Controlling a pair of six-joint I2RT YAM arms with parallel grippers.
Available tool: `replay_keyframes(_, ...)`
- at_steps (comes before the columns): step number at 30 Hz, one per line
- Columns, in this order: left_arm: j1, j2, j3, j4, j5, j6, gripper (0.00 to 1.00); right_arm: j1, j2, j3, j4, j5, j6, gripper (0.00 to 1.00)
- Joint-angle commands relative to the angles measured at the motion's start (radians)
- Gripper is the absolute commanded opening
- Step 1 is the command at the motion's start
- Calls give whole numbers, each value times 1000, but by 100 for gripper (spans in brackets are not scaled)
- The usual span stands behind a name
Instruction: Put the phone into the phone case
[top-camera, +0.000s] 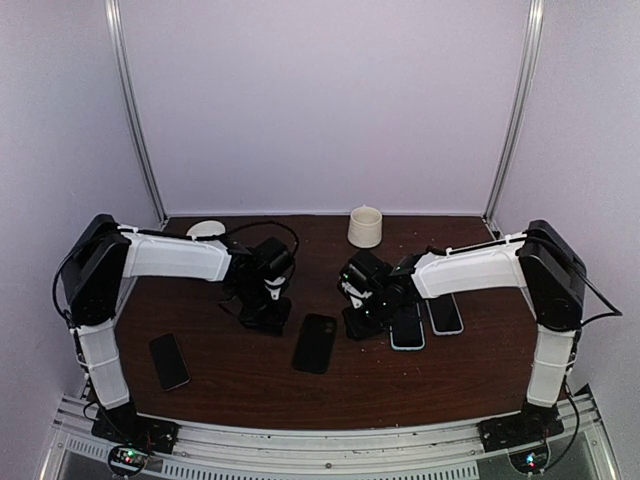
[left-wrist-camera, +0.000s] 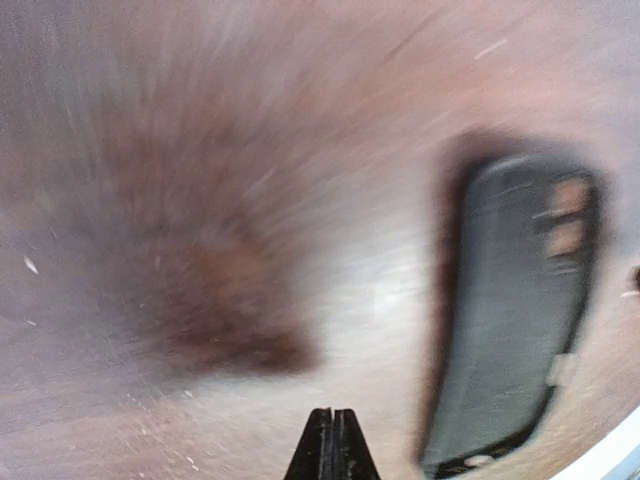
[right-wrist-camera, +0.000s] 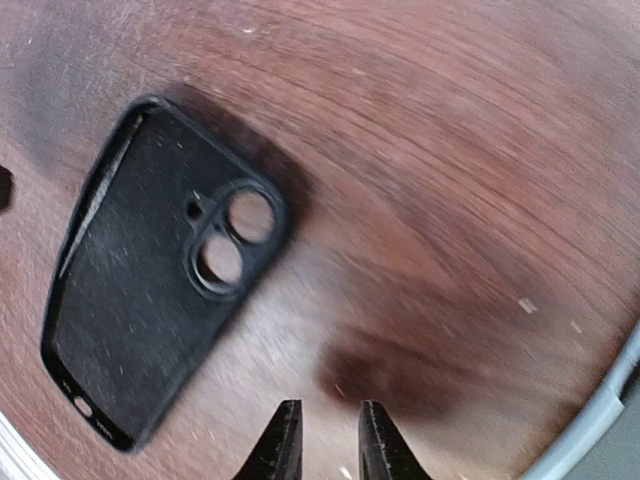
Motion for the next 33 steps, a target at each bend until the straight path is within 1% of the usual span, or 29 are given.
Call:
replay_keyframes(1,17,75,-35,-19,115,67,0,7,65,59,44,-25,7,22)
replay_keyframes(6,7,121,0,32,263,112,0,-1,99,87,45,-23,4,21)
replay_keyframes(9,-9,169,45,42,350,134,0,-19,85,68,55,-23,13,21)
replay_keyframes(12,-23,194,82,37,384,157,0,-37,61,32,84,-32,25,21)
replay_keyframes(16,-33,209,116,39,412,172,0,-43,60,26,70,-42,16,21)
replay_keyframes(21,-32,223,154,41,402,190,0,-51,26,-8,55,-23,25,21)
replay_keyframes(25,-11,223,173,23,345,187,0,-50,-18,-48,63,-47,45,21)
replay_keyframes(28,13,220,170,27,294,186,0,-46,-36,-92,102,-82,68,21)
replay_keyframes(31,23,240,184,26,286,196,0,-43,-44,-125,123,-106,84,21)
replay_keyframes(33,23,259,192,34,305,196,1,-42,-52,-141,129,-108,88,21)
